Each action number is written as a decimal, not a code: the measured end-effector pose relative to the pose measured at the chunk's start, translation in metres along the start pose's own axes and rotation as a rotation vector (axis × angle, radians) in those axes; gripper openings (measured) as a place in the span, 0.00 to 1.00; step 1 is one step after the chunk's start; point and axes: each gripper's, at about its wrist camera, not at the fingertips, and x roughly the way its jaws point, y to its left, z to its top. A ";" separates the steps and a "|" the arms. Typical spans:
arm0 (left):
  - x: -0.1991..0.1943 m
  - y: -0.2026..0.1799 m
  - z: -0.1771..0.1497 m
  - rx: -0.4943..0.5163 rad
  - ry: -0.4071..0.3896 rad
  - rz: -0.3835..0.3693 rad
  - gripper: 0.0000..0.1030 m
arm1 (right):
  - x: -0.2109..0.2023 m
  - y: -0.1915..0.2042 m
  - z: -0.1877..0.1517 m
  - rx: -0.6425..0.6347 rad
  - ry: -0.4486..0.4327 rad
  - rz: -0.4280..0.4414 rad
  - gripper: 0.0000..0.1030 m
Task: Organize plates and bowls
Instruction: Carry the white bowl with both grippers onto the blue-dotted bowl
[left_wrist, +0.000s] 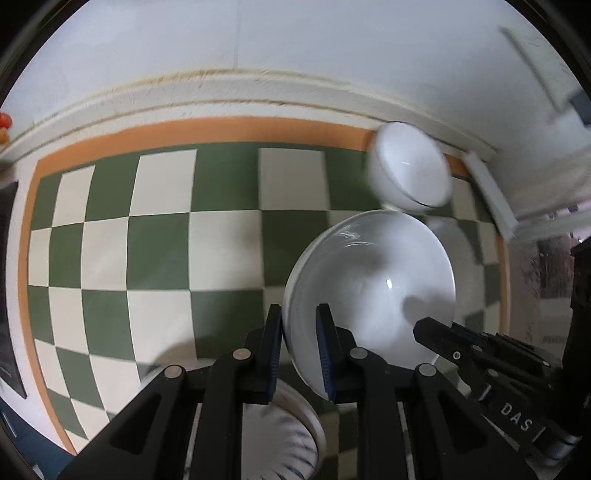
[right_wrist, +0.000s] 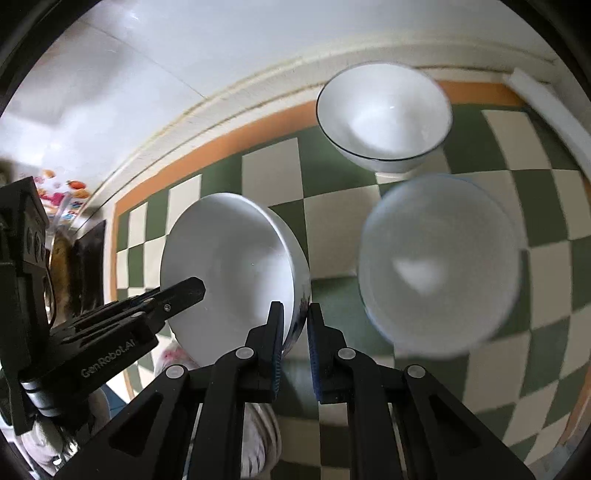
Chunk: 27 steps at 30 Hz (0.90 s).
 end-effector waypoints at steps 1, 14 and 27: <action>-0.009 -0.008 -0.007 0.023 -0.013 -0.011 0.16 | -0.010 -0.002 -0.008 -0.001 -0.012 -0.002 0.14; 0.010 -0.082 -0.073 0.146 0.057 -0.081 0.16 | -0.081 -0.078 -0.105 0.100 -0.038 -0.006 0.14; 0.089 -0.102 -0.099 0.182 0.163 -0.015 0.16 | -0.033 -0.145 -0.126 0.167 -0.025 -0.042 0.14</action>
